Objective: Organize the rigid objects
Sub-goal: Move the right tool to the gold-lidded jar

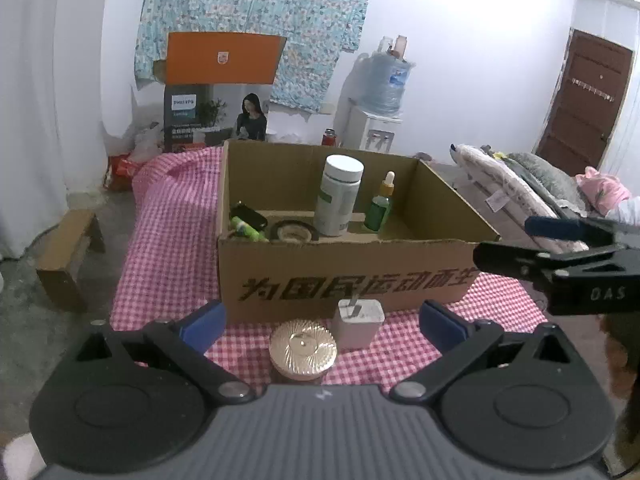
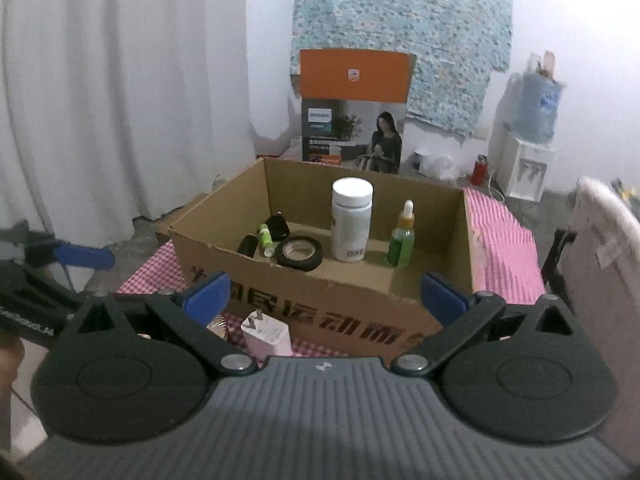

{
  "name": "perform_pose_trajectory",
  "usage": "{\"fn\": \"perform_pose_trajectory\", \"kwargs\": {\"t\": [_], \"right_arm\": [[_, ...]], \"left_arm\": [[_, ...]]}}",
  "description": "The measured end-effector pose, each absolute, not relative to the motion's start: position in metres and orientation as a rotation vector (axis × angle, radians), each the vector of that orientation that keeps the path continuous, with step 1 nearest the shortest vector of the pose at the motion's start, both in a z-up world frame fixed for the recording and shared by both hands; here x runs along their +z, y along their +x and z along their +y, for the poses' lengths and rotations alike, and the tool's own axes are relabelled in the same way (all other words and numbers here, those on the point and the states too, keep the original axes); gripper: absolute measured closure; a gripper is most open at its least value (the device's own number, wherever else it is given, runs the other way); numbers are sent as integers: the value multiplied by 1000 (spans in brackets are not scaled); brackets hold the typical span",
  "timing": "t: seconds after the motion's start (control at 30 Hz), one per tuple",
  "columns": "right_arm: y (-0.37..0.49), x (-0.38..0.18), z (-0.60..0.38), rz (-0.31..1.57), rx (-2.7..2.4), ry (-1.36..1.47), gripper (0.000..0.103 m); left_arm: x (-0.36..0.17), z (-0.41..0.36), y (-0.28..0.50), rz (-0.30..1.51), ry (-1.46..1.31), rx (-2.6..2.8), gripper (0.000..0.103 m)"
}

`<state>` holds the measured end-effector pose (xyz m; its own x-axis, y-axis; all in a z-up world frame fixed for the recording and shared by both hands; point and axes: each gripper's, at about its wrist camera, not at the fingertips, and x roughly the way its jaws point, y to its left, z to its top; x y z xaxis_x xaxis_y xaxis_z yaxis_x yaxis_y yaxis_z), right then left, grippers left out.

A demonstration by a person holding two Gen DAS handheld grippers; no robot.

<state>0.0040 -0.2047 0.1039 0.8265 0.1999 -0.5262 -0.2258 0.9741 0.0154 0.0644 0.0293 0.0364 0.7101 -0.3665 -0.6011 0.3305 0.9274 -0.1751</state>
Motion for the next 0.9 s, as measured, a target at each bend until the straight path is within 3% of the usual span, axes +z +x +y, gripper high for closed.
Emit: {"fn": "perform_pose_trajectory", "kwargs": {"t": [0.5,0.63,0.77,0.9], "right_arm": [[32,33,-193,731,394,383,1],[42,12,-184,801,423,470,3],[57,-4,-175,852,436,518,13],[67,-13,-167,888,457,557,30]], "left_arm": [[-28,12,82,709,128,-343,1],[-39,10,87,715,137,-359,6],[-47,6,92,720,149,-385,15],[-54,2,95,734,159,-406,26]]}}
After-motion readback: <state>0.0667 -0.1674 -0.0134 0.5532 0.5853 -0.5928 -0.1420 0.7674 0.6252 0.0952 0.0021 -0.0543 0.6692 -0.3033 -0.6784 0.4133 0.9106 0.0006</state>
